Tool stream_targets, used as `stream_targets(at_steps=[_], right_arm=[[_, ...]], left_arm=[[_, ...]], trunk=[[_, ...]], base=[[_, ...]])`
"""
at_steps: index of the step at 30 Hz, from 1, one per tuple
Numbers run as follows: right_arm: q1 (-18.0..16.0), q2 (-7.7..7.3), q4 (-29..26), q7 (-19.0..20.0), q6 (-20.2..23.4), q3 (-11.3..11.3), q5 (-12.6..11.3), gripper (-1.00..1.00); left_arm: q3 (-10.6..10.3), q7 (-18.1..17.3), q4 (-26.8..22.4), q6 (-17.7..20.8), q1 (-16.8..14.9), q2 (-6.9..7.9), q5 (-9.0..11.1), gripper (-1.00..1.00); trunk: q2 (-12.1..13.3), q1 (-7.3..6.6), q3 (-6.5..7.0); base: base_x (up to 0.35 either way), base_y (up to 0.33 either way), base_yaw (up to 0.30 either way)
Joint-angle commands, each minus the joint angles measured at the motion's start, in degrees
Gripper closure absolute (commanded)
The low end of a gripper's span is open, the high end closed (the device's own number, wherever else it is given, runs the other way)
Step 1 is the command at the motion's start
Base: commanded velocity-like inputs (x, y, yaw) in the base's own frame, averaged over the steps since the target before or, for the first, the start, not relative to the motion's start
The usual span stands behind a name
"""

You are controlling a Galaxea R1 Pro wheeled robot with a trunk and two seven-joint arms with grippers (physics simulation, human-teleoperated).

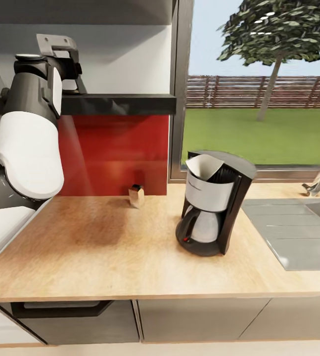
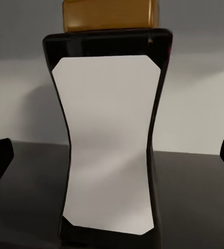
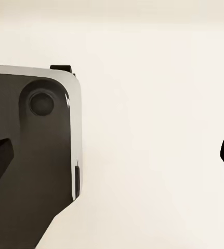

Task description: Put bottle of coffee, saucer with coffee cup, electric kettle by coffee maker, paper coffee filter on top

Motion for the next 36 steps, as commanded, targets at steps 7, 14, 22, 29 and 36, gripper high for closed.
stream_targets(at_steps=[7, 14, 22, 29, 36], right_arm=[[-0.04, -0.01, 0.04, -0.02, -0.19, 0.01, 0.0, -1.0], [-0.04, -0.01, 0.04, -0.02, -0.19, 0.01, 0.0, -1.0], [-0.04, -0.01, 0.04, -0.02, -0.19, 0.02, 0.0, -1.0], [-0.04, -0.01, 0.04, -0.02, -0.2, 0.02, 0.0, -1.0], [-0.04, -0.01, 0.04, -0.01, -0.19, 0.02, 0.0, -1.0]], left_arm=[[0.29, -0.23, -0.07, 0.12, -0.02, -0.1, -0.29, -1.0], [0.35, -0.23, -0.12, 0.12, -0.01, -0.03, -0.33, -1.0], [0.37, -0.23, -0.16, 0.12, -0.01, -0.01, -0.35, -1.0], [0.37, -0.23, -0.16, 0.12, -0.01, -0.01, -0.34, -1.0], [0.16, -0.18, -0.14, -0.01, 0.06, -0.05, -0.42, -1.0]], trunk=[[-0.11, 0.06, -0.12], [-0.11, 0.06, -0.12], [-0.11, 0.06, -0.12], [-0.11, 0.06, -0.12], [-0.11, 0.06, -0.12]], base=[[0.202, 0.0, 0.0], [0.02, 0.0, 0.0], [0.172, 0.0, 0.0], [0.041, 0.0, 0.0], [0.001, 0.0, 0.0]])
